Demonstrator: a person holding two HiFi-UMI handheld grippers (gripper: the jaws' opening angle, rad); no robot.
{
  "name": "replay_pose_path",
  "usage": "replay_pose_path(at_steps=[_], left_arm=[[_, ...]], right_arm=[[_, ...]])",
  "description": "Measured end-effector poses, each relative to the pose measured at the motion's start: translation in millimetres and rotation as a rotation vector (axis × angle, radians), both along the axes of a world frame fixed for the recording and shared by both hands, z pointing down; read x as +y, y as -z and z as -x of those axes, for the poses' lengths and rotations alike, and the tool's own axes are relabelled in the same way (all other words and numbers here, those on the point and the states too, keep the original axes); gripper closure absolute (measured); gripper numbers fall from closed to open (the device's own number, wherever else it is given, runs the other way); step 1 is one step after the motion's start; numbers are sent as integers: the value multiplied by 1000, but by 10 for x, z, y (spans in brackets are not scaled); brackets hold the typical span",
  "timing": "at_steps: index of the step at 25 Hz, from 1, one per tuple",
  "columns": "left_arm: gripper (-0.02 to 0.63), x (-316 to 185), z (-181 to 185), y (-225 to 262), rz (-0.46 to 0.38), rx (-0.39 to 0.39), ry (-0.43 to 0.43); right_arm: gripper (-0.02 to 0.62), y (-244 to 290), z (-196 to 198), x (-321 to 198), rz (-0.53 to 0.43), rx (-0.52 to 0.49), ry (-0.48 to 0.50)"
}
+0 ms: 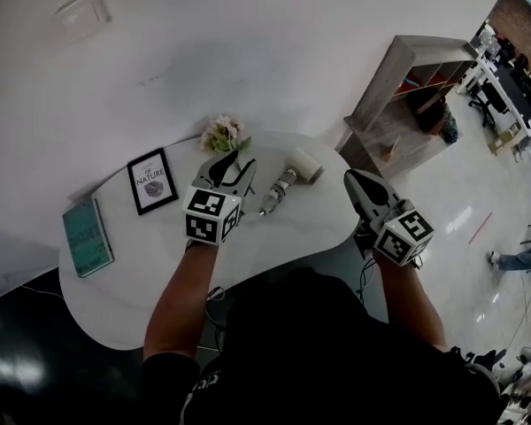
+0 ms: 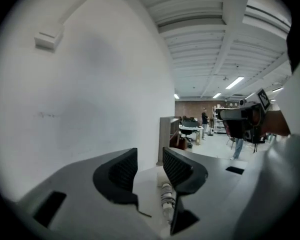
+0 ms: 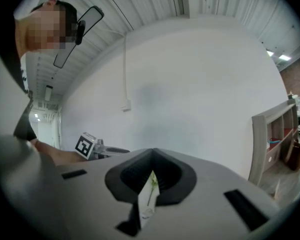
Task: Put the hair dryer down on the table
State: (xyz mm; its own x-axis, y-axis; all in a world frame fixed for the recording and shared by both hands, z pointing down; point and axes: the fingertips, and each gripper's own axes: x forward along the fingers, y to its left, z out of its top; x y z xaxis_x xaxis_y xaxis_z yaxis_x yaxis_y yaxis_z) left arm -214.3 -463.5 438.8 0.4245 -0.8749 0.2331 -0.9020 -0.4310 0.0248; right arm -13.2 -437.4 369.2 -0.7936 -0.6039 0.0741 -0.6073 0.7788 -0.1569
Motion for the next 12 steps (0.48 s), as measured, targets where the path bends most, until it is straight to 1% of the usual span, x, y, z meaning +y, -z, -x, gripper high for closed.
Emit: replay_pose_path(at_steps=[3, 5, 7, 8, 9, 12], left_arm=[[480, 134, 175, 227, -69, 28, 76], [518, 228, 211, 330, -107, 13, 97], [554, 291, 191, 420, -149, -8, 100], [588, 311, 159, 464, -169, -9, 97], [601, 326, 111, 500, -184, -6, 93], [601, 343, -88, 569, -201, 27, 76]], right_arm=[[591, 129, 48, -49, -37, -39, 25], [591, 203, 52, -73, -62, -44, 50], [591, 283, 13, -93, -79, -43, 66], [591, 320, -36, -105, -87, -45, 71], [591, 352, -101, -114, -94, -47, 77], [591, 405, -336, -134, -121, -39, 98]])
